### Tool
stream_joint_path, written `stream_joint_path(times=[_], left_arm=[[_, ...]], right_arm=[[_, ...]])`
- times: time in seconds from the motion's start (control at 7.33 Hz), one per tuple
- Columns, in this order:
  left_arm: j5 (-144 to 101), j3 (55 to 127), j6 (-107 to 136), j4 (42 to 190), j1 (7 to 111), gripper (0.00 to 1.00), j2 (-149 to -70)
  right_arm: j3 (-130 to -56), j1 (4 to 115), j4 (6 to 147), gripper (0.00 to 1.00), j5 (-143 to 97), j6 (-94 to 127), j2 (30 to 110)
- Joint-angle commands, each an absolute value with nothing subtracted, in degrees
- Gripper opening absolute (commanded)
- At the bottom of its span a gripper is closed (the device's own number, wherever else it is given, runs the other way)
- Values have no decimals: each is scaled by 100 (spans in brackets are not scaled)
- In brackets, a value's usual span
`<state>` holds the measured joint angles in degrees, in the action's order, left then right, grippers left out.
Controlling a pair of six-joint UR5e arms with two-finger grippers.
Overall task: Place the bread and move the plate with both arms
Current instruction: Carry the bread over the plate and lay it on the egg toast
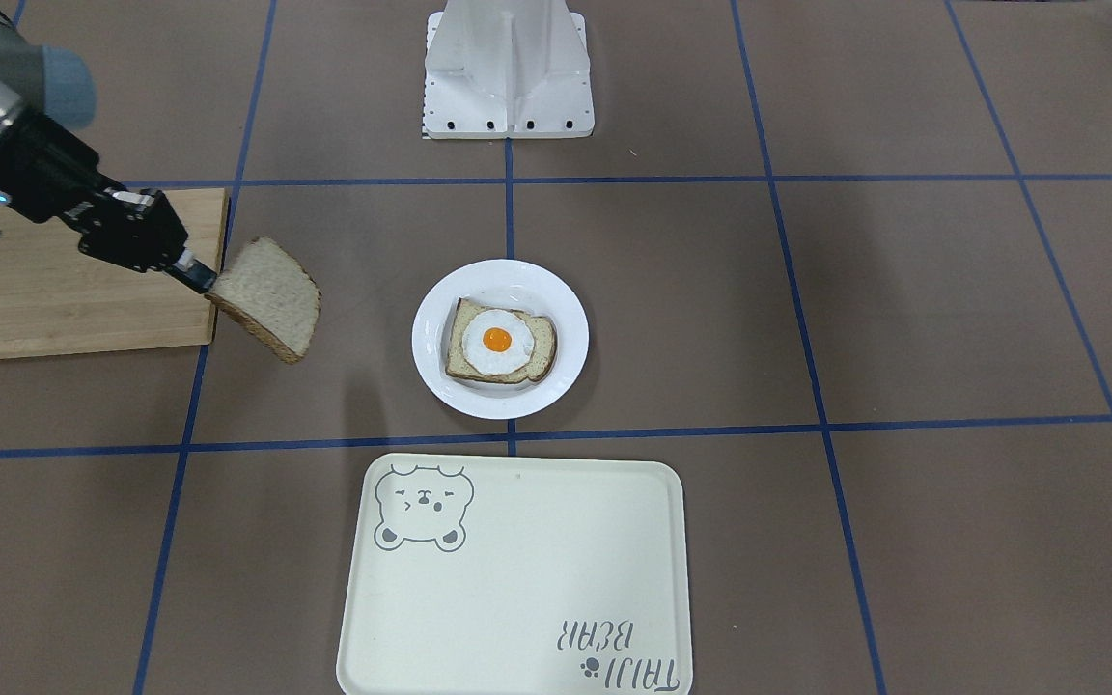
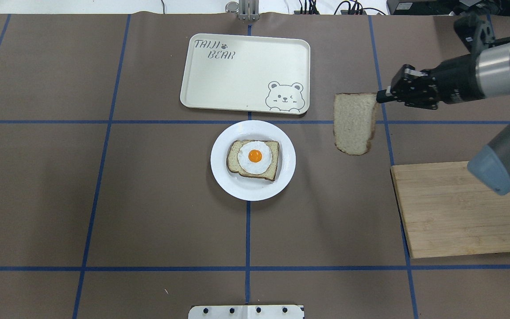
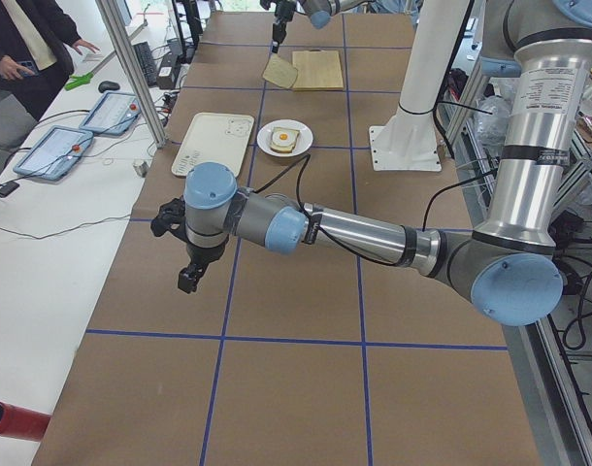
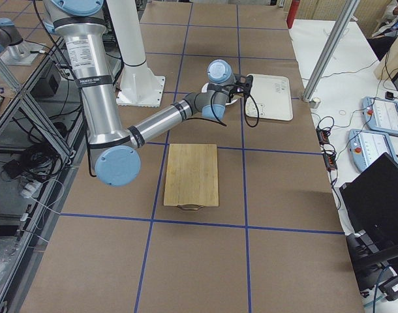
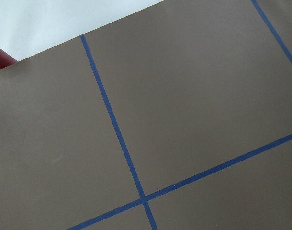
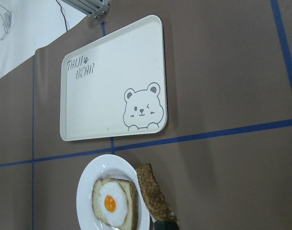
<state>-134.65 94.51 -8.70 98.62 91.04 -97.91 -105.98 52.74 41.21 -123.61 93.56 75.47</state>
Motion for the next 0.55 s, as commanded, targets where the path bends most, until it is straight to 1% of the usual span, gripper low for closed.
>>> stream_joint_path(times=[0.0, 0.27, 0.41], left_arm=[[-13465, 9422, -870, 9861, 9097, 100, -9800], [-13465, 9387, -870, 9861, 9097, 100, -9800], [-13465, 9387, -870, 9861, 9097, 100, -9809]], right_arm=[[-10713, 4023, 5118, 0, -10224, 10612, 6657], [-10688, 3203, 5947, 0, -8682, 11518, 6085], [-10644, 2790, 6089, 0, -7848, 11940, 5978]])
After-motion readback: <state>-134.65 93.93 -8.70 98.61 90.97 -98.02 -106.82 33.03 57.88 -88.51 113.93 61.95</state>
